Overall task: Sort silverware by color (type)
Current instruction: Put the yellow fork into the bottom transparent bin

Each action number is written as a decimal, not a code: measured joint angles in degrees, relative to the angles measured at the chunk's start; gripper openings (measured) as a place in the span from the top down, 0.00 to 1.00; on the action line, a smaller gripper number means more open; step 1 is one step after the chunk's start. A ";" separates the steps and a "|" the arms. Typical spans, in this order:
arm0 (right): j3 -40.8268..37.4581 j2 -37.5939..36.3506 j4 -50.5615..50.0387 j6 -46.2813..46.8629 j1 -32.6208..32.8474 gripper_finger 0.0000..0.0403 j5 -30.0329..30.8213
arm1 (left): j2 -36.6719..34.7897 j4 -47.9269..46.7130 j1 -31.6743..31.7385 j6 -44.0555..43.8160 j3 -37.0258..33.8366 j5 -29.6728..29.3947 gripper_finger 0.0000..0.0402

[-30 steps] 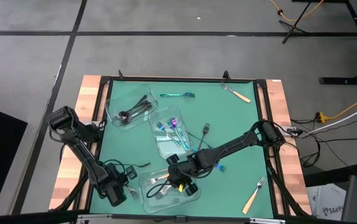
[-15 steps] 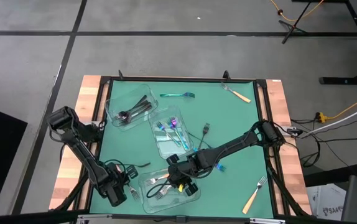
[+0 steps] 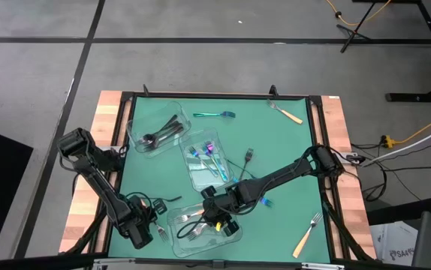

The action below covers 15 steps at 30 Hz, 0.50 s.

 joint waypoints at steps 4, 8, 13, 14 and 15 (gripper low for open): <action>0.00 0.00 0.00 -0.01 0.00 0.64 0.01 | 0.00 -0.64 0.88 0.02 0.00 0.13 0.86; 0.00 0.00 0.00 0.00 0.00 0.64 0.00 | 0.48 -0.29 1.72 0.11 0.02 2.31 0.86; 0.00 0.00 -0.02 0.00 0.00 0.64 0.01 | 0.79 -0.12 1.92 0.17 0.07 3.80 0.86; 0.00 0.00 -0.02 0.00 -0.01 0.64 0.00 | 0.79 -0.24 1.92 0.17 0.07 3.81 0.86; 0.00 0.00 -0.01 0.00 0.00 0.64 0.01 | 0.89 -0.32 1.92 0.17 0.07 3.79 0.86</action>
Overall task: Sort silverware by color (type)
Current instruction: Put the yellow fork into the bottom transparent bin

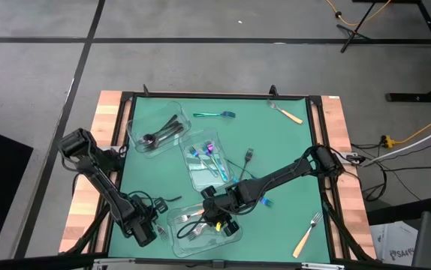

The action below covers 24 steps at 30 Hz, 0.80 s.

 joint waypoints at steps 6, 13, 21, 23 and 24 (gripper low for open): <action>0.00 0.00 -0.01 0.00 -0.01 0.64 -0.01 | 0.29 -2.15 0.32 0.02 0.04 0.89 0.86; 0.00 0.00 0.01 0.00 0.00 0.64 -0.01 | 0.29 -2.95 0.52 0.58 0.04 1.20 0.86; 0.00 0.02 0.01 0.00 0.00 0.64 -0.01 | 0.29 -2.82 0.52 4.98 0.02 0.95 0.86; 0.00 0.02 -0.01 -0.02 -0.01 0.64 -0.01 | 0.31 -2.82 0.52 5.18 0.02 0.93 0.86; 0.00 0.02 -0.01 -0.01 -0.01 0.64 -0.01 | 0.31 -2.82 0.52 5.08 0.02 0.91 0.86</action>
